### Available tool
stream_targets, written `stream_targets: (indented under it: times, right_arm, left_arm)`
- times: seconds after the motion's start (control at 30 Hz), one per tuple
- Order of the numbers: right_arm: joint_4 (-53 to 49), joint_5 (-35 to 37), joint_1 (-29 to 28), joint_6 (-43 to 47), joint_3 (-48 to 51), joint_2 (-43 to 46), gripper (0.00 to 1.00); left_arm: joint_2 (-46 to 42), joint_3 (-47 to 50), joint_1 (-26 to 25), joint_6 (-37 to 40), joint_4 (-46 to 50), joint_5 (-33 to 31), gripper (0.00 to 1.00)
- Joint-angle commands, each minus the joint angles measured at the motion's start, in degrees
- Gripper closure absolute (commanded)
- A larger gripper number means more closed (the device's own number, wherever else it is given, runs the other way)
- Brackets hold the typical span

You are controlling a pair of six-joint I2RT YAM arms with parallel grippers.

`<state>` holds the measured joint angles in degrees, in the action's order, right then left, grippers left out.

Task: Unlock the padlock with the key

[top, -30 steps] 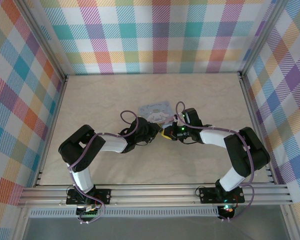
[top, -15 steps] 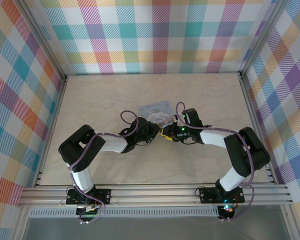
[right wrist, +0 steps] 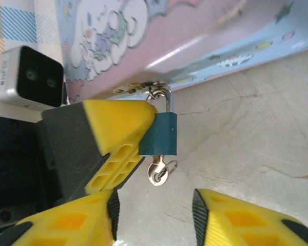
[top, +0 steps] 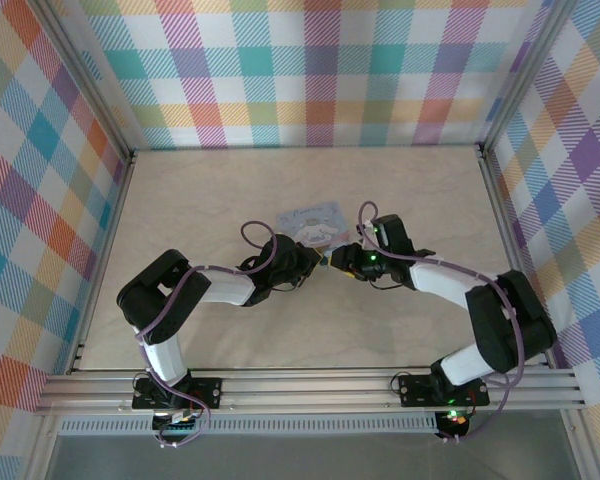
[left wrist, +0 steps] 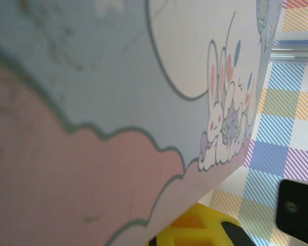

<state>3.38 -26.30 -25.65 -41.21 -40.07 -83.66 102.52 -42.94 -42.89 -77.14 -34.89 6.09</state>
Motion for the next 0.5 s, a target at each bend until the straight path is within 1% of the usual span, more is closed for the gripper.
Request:
stream_targets:
  times: [0.0, 0.17, 0.27, 0.4, 0.47]
  right_arm:
    - [-4.82, 4.70, 0.31, 7.13, -0.80, 4.32, 0.51]
    - [-7.92, 11.71, 0.41, 14.43, -1.15, 10.59, 0.41]
    - [-8.22, 15.39, 0.42, 19.09, -0.91, 14.35, 0.32]
    - [-6.90, 18.64, 0.42, 25.62, -0.45, 18.51, 0.17]
    - [-6.28, 20.03, 0.42, 28.67, -0.40, 20.15, 0.07]
  left_arm:
    - [0.12, 0.76, -1.06, -3.71, 4.48, 2.57, 0.97]
    - [-0.12, 0.91, -1.06, -3.80, 5.04, 2.31, 0.97]
    - [-0.30, 1.00, -1.06, -3.80, 5.26, 2.25, 0.97]
    - [-0.38, 0.97, -1.06, -3.98, 5.28, 2.15, 0.97]
    - [-0.31, 0.93, -1.12, -4.06, 5.28, 2.16, 0.96]
